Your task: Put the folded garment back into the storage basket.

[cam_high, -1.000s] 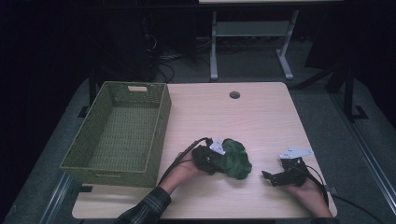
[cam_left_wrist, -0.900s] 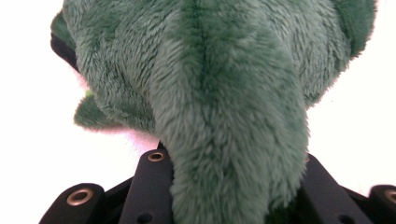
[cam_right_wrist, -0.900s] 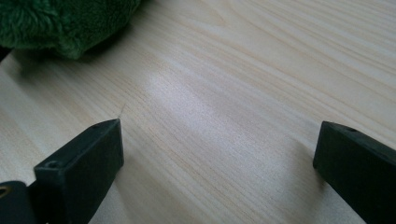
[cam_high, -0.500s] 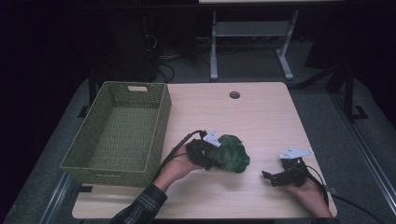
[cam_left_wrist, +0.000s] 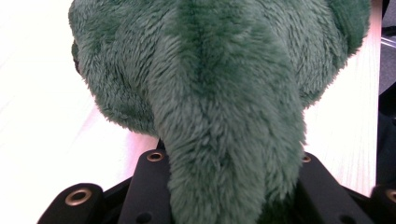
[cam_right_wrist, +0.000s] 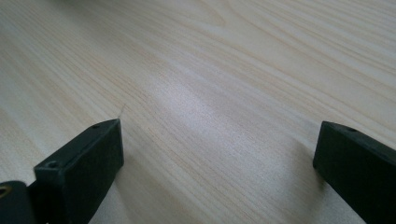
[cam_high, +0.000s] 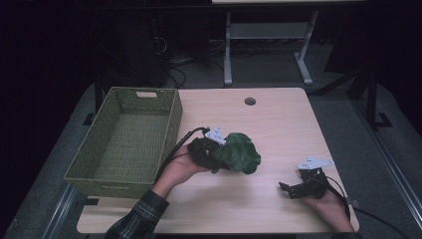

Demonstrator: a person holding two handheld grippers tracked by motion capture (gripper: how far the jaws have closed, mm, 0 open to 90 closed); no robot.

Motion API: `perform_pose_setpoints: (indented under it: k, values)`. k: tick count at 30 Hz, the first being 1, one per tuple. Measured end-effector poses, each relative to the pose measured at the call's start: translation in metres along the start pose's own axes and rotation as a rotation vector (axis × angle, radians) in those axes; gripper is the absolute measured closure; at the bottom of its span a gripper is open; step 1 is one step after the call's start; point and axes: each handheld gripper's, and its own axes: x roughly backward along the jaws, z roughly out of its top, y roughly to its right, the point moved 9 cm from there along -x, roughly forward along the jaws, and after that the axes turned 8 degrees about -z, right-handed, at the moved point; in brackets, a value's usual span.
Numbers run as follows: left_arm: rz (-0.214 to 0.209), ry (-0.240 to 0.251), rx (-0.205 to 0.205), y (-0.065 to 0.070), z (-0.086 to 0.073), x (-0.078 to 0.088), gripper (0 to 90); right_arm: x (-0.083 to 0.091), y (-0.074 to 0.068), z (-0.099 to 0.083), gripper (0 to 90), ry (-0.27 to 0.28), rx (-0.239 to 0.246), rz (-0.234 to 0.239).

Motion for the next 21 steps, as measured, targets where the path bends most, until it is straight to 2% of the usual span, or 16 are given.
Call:
perform_pose_setpoints:
  k: [4, 12, 13, 18, 21]
  values:
    - [0.009, 0.017, 0.010, -0.002, 0.002, 0.013, 66.1, 0.000, 0.000, 0.000, 1.4, 0.000, 0.000, 0.000]
    - [0.055, 0.038, 0.029, -0.013, 0.000, 0.044, 65.7, 0.000, 0.000, 0.000, 1.4, 0.000, 0.000, 0.000]
    - [0.064, 0.033, 0.024, -0.016, -0.001, 0.049, 65.7, 0.000, 0.000, 0.000, 1.4, 0.000, 0.000, 0.000]
    - [0.096, 0.060, 0.051, -0.023, -0.004, 0.070, 65.5, 0.000, 0.000, 0.000, 1.5, 0.000, -0.001, -0.001]
    - [0.116, 0.058, 0.057, -0.029, -0.010, 0.082, 65.5, 0.000, 0.000, 0.000, 1.5, 0.000, -0.001, -0.001]
